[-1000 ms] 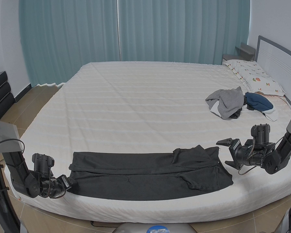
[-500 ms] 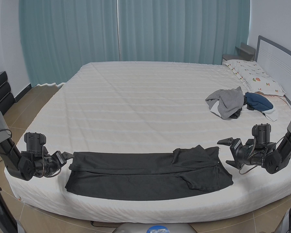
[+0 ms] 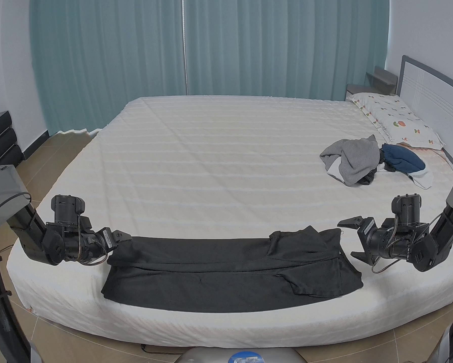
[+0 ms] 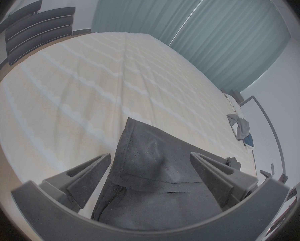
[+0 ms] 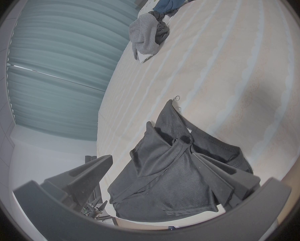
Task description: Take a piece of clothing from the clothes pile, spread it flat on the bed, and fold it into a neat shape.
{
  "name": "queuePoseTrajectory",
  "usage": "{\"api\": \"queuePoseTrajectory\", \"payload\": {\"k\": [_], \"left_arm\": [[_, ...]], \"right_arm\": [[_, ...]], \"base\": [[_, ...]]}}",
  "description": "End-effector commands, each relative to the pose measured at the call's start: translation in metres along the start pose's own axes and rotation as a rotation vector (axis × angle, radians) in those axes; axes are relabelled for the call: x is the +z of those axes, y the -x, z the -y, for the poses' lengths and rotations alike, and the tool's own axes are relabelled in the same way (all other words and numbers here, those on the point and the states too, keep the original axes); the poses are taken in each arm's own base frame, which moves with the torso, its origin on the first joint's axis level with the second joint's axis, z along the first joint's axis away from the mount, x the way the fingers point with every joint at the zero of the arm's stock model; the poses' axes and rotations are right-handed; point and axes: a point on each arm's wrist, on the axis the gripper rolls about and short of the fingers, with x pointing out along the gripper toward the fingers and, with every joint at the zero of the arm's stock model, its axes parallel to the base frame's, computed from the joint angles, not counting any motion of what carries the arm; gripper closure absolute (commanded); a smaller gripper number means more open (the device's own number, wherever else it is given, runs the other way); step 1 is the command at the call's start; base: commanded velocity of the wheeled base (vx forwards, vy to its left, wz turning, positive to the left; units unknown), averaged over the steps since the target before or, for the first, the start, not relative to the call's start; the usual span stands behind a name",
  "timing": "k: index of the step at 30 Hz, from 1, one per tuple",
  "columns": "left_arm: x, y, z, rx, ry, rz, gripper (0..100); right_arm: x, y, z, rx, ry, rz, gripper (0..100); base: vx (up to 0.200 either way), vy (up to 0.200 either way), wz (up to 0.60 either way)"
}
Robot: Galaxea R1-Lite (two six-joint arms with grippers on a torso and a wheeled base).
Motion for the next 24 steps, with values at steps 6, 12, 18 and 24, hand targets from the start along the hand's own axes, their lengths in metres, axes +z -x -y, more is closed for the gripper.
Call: {"api": "queuePoseTrajectory", "payload": {"k": [6,12,18,24], "left_arm": [[-0.005,-0.019,-0.007,-0.006,-0.005,-0.019,0],[-0.013,-0.021,-0.009,-0.043,-0.016,-0.070,0],[-0.023,-0.026,-0.016,-0.026,-0.086,-0.109,0],[-0.022,-0.031,-0.020,-0.016,-0.104,-0.091,0]], "right_arm": [[-0.001,-0.001,0.002,-0.007,-0.002,-0.008,0],[-0.003,-0.002,0.003,-0.012,-0.002,-0.015,0],[-0.003,-0.001,0.003,-0.011,-0.002,-0.013,0],[-0.003,-0.002,0.003,-0.012,-0.002,-0.015,0]], "base": [[0.000,0.000,0.00],[0.000,0.000,0.00],[0.000,0.000,0.00],[0.000,0.000,0.00]]}}
